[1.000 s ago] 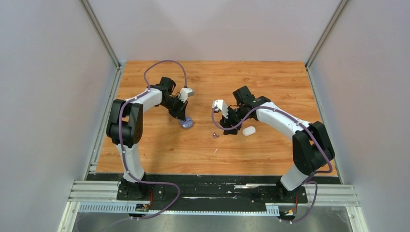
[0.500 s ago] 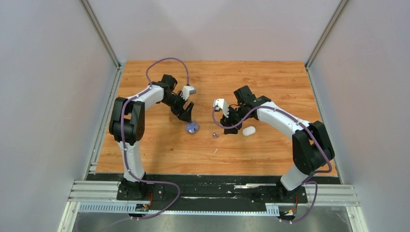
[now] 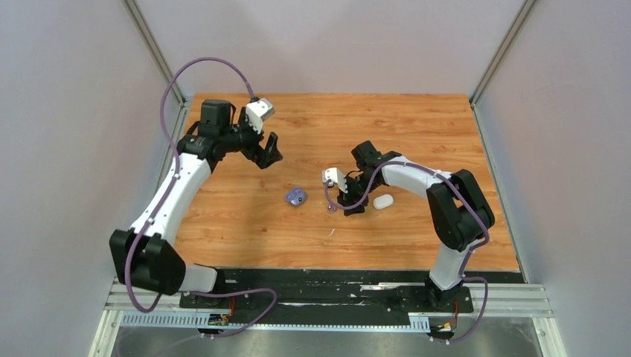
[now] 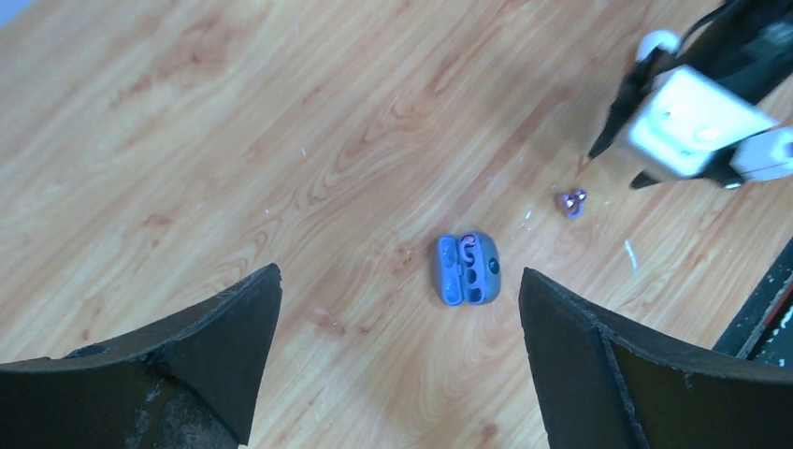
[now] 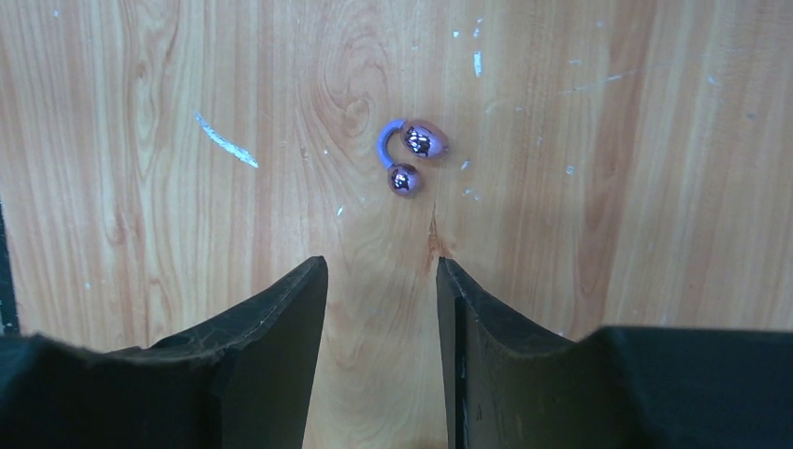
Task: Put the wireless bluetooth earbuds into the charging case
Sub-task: Pick up the earbud from the center of the board.
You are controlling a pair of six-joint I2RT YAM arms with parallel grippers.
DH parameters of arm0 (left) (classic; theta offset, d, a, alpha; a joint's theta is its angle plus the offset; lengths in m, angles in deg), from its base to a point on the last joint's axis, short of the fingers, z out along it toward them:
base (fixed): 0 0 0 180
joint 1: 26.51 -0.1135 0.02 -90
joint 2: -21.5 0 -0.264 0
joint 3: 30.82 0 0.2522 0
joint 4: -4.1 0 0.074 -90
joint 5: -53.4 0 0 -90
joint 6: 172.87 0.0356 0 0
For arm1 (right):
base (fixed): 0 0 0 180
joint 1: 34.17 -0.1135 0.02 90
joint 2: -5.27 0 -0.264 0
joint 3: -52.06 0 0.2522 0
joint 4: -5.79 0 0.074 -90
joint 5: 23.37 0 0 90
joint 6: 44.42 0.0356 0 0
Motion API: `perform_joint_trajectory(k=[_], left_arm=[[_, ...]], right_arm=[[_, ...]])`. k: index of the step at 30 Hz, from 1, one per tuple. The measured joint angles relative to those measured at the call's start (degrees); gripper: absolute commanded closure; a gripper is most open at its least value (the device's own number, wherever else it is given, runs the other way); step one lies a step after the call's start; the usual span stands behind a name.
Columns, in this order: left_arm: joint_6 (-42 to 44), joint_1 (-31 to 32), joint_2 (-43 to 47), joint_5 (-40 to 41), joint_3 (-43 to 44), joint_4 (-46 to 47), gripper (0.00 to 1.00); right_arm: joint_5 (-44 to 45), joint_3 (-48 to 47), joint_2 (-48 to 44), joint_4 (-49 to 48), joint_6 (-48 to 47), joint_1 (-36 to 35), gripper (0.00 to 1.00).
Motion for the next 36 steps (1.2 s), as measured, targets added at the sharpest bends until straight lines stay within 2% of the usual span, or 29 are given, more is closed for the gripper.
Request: perform_joint_trajectory(k=[4, 11, 26, 27, 32, 36], left_arm=[[-1.92, 0.15, 7.04, -0.70, -4.20, 1.99, 0.03], [-4.22, 0.15, 12.44, -2.99, -12.00, 2.89, 0.09], [-4.44, 0.15, 15.15, -4.50, -12.17, 5.95, 0.11], [-4.44, 0.15, 15.15, -4.50, -12.17, 5.97, 0.11], [-4.24, 0.15, 15.15, -4.46, -12.20, 6.14, 0.12], [-3.04, 0.15, 15.72, -4.52, -12.87, 6.49, 0.13]], right_arm=[[0.00, -0.26, 3.32, -0.59, -3.30, -1.07, 0.55], [-0.02, -2.71, 6.58, -2.27, -6.19, -2.75, 0.59], [-1.42, -5.03, 8.61, -1.51, -10.12, -3.91, 0.73], [-1.57, -5.09, 8.68, -1.33, -10.49, -4.09, 0.74], [-2.12, -5.31, 8.72, -0.11, -12.04, -4.66, 0.94], [-3.26, -6.34, 9.01, 2.62, -11.91, -4.57, 0.97]])
